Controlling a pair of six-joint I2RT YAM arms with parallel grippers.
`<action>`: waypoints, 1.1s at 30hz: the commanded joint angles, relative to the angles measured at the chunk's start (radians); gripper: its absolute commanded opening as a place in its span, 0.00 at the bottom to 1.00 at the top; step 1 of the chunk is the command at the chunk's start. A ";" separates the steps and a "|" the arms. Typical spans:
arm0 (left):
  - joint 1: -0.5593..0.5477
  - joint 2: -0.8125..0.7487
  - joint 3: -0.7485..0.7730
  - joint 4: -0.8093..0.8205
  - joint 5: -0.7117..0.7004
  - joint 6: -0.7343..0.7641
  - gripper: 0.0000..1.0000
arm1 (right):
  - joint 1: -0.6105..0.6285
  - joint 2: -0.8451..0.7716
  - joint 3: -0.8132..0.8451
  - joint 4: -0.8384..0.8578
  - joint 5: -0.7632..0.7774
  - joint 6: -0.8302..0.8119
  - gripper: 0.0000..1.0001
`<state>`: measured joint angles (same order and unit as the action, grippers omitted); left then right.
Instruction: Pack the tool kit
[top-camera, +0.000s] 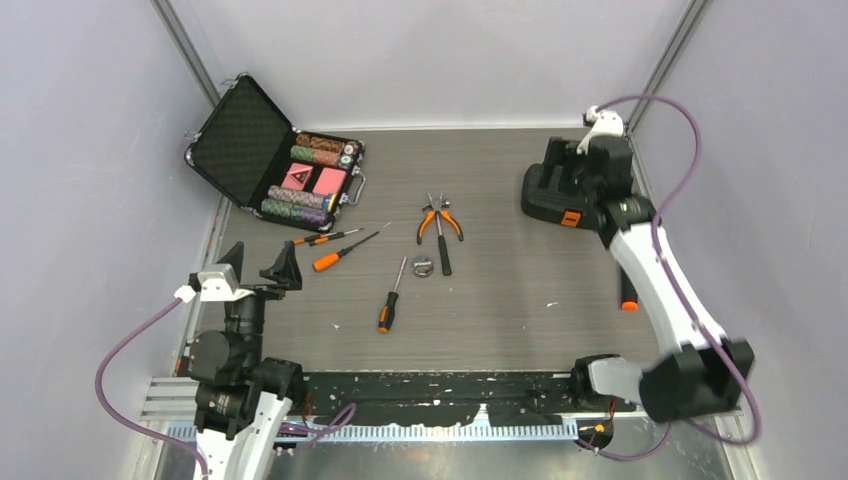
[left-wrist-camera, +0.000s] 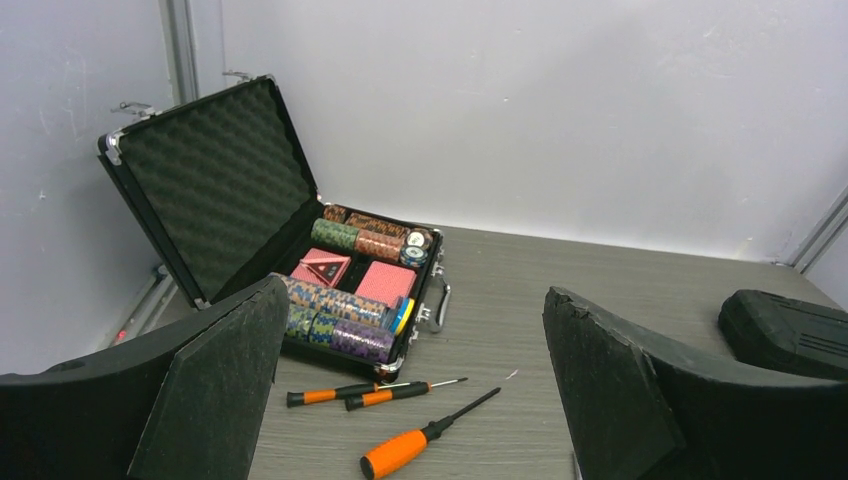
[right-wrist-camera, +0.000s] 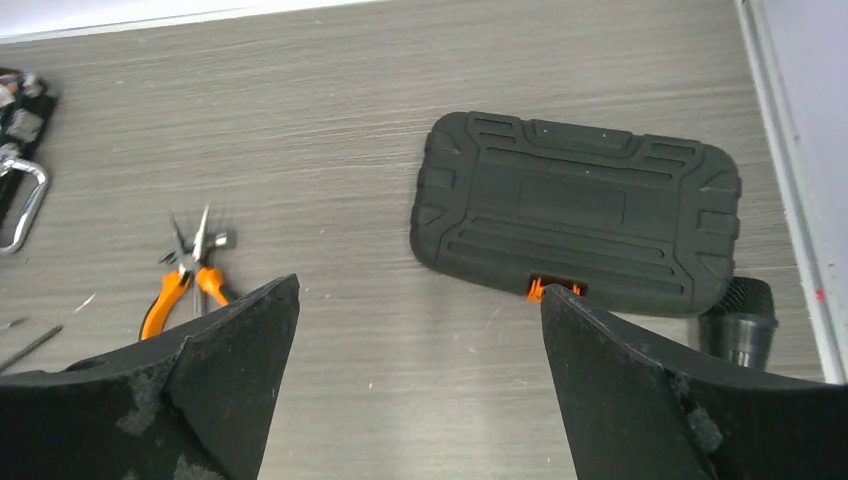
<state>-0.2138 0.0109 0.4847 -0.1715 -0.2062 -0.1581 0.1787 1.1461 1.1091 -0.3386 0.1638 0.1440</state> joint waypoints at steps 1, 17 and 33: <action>0.000 -0.036 0.021 0.005 -0.004 -0.007 1.00 | -0.129 0.234 0.222 -0.038 -0.213 0.081 0.95; -0.013 0.045 0.011 0.009 0.018 0.043 0.99 | -0.452 0.949 0.793 -0.095 -0.414 0.041 0.95; -0.013 0.002 0.010 0.010 0.031 0.048 1.00 | -0.496 1.135 0.855 -0.275 -0.600 0.026 0.97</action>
<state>-0.2226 0.0395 0.4847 -0.1856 -0.1825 -0.1223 -0.3218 2.3375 2.0438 -0.5808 -0.3195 0.1596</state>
